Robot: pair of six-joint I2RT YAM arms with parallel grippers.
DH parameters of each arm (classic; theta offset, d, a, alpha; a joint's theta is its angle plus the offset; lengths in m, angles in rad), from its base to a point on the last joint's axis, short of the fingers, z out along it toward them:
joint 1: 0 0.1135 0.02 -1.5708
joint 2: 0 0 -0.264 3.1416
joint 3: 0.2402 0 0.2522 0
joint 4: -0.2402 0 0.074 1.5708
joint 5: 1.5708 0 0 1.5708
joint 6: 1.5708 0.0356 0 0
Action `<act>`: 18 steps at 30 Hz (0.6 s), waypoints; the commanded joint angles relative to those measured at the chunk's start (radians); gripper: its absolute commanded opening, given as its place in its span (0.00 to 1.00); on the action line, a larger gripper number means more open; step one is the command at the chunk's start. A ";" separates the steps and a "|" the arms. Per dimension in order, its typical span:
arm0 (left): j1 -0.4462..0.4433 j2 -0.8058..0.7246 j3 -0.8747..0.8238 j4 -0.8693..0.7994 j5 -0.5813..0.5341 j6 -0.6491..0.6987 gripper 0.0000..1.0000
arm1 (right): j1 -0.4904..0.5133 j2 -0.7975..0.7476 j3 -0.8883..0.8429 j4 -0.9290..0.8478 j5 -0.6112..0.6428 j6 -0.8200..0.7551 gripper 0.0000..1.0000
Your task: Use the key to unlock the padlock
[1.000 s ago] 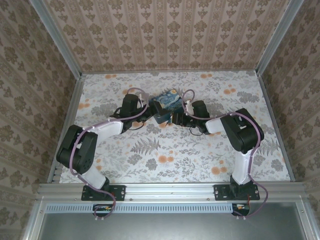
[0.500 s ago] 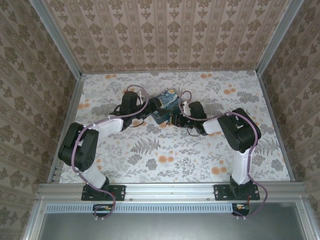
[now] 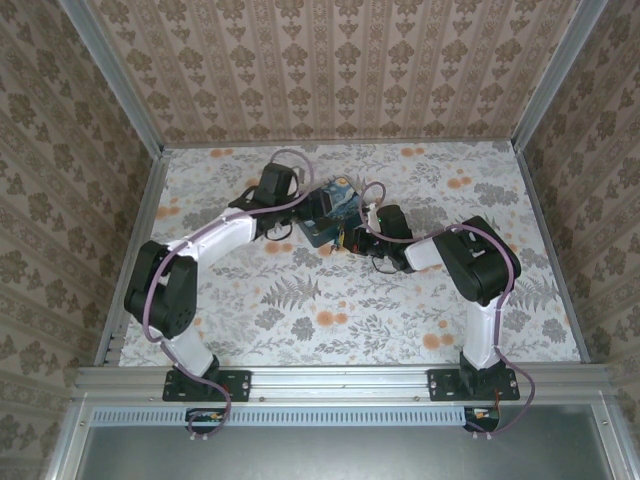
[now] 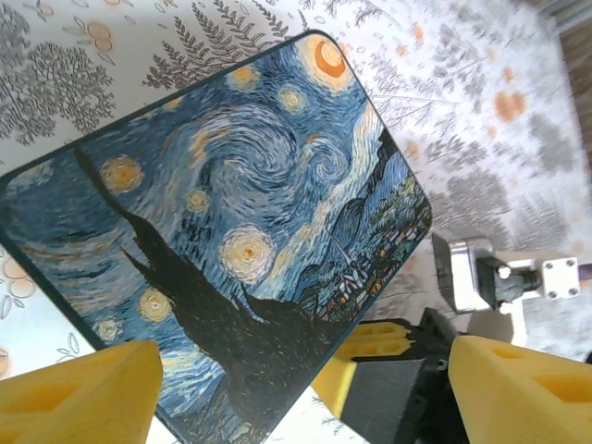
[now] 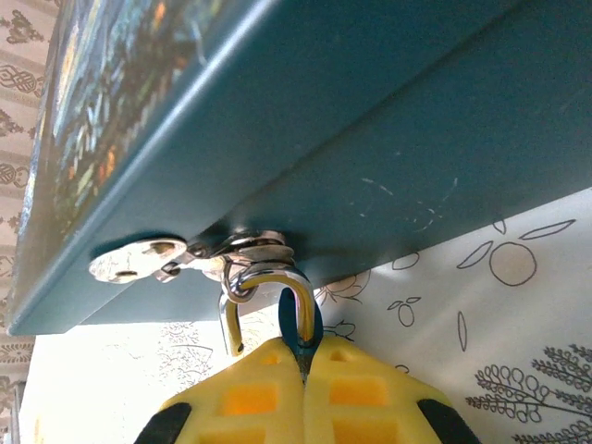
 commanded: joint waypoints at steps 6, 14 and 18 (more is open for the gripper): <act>-0.062 0.118 0.111 -0.301 -0.276 0.188 0.82 | 0.001 0.010 -0.033 0.026 0.037 0.060 0.00; -0.089 0.189 0.173 -0.370 -0.398 0.229 0.83 | -0.012 -0.005 -0.054 0.018 0.041 0.069 0.00; -0.093 0.215 0.181 -0.382 -0.407 0.232 0.83 | -0.020 -0.009 -0.071 0.045 0.044 0.096 0.00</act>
